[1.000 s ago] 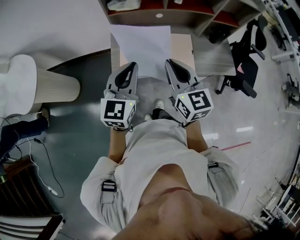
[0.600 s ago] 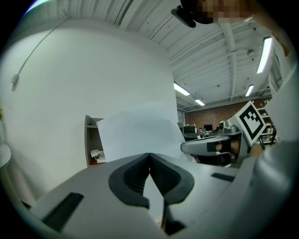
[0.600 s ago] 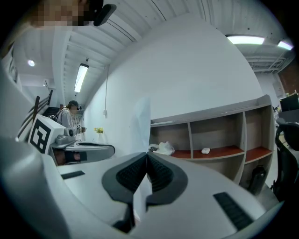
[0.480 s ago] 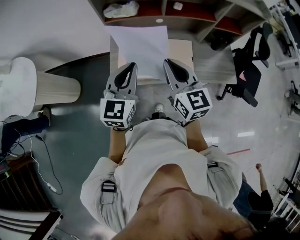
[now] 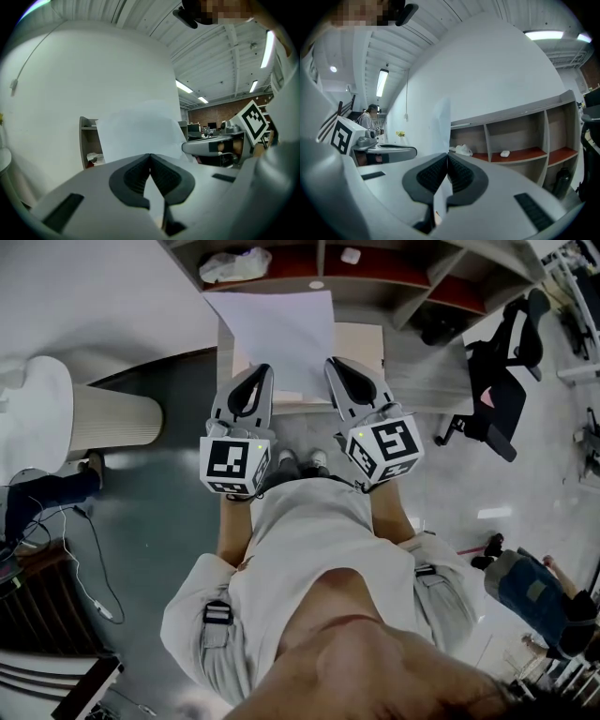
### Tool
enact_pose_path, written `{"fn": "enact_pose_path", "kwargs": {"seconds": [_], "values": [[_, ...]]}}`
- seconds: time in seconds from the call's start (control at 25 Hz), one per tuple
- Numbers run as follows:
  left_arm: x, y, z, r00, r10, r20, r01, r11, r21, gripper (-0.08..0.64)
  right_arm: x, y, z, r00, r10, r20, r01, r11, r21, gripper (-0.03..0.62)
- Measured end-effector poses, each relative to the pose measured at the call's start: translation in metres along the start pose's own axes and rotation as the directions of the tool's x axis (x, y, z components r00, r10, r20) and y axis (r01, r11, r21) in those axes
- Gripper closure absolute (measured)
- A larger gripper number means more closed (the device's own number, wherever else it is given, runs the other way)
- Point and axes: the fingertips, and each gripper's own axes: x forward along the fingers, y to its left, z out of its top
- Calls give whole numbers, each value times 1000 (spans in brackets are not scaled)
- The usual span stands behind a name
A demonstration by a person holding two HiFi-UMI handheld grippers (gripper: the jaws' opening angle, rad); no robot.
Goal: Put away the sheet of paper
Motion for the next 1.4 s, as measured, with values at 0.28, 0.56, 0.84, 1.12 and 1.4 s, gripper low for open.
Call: {"fn": "enact_pose_path", "kwargs": {"seconds": [0.28,0.56,0.84,1.12,1.4], "values": [[19,4,-8,1000,-21,-18,21,1000,-4,543,13,-11,-13,1000,-1,-26,1,999,35,572],[45,22,-30,997,-62,-41,61,998,-21,543,41,-22,-34,996,-29,-84,33,999,40,572],[77,43,-58,991,-107,-85,103,993,-48,543,71,-36,-56,987,-58,-152,65,997,43,572],[107,58,-96,979,-168,-117,167,986,-20,543,94,-50,-90,969,-102,-227,122,989,78,572],[129,61,-139,961,-231,-151,229,973,-33,543,105,-63,-128,946,-146,-290,184,977,110,574]]}}
